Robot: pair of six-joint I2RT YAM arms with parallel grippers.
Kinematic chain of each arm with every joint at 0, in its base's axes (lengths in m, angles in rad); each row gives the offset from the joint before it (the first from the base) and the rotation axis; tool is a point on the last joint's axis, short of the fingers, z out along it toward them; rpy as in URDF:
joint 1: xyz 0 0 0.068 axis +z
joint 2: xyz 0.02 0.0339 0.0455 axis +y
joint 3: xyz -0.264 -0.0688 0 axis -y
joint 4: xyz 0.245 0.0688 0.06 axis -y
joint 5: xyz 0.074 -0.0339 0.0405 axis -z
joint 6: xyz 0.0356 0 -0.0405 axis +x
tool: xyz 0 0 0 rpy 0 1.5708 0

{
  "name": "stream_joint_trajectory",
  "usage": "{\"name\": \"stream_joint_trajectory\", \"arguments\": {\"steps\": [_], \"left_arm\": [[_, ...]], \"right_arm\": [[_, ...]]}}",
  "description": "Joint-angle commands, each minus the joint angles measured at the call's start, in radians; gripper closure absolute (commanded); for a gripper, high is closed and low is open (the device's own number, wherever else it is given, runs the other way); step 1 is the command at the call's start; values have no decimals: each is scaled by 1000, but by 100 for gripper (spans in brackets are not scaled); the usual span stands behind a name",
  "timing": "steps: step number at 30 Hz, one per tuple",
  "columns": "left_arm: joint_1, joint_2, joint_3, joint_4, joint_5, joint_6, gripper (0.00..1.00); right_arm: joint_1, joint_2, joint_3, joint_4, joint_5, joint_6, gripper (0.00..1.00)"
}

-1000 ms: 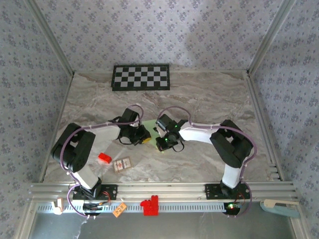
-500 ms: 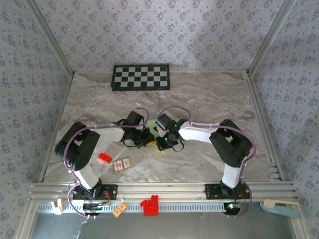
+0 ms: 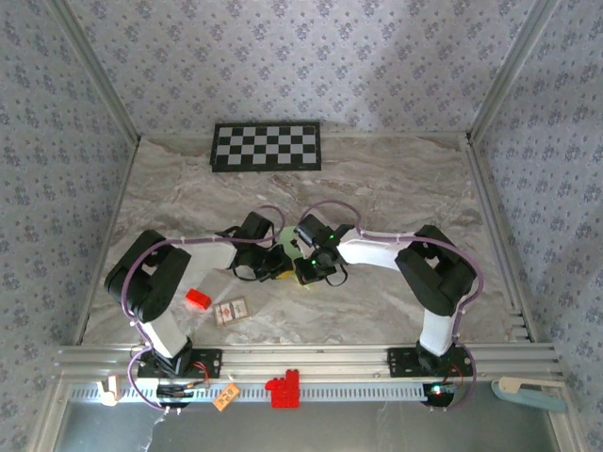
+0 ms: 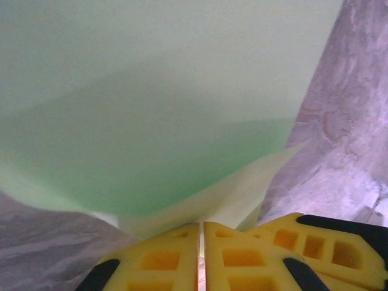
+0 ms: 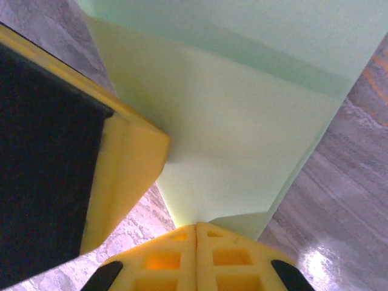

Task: Fold a paper plane with a square sheet of paper (pick it up from the middle)
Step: Third fold the triangle at the center of the table.

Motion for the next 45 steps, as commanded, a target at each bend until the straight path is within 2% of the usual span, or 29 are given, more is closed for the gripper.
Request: {"name": "stream_joint_trajectory", "arguments": {"steps": [1, 10, 25, 34, 40, 45], "left_arm": [[-2, 23, 31, -71, -64, 40, 89], [26, 35, 54, -132, -162, 75, 90], [171, 62, 105, -217, -190, 208, 89], [249, 46, 118, -253, -200, 240, 89], [244, -80, 123, -252, -154, 200, 88], [192, -137, 58, -151, -89, 99, 87]], "right_arm": [[-3, 57, -9, -69, 37, 12, 93], [1, 66, -20, -101, 62, 5, 93], [1, 83, -35, -140, 84, -3, 93], [1, 83, -35, -130, 79, 12, 93], [-2, 74, -28, -123, 73, 21, 93], [-9, 72, -22, -111, 63, 36, 93]]}}
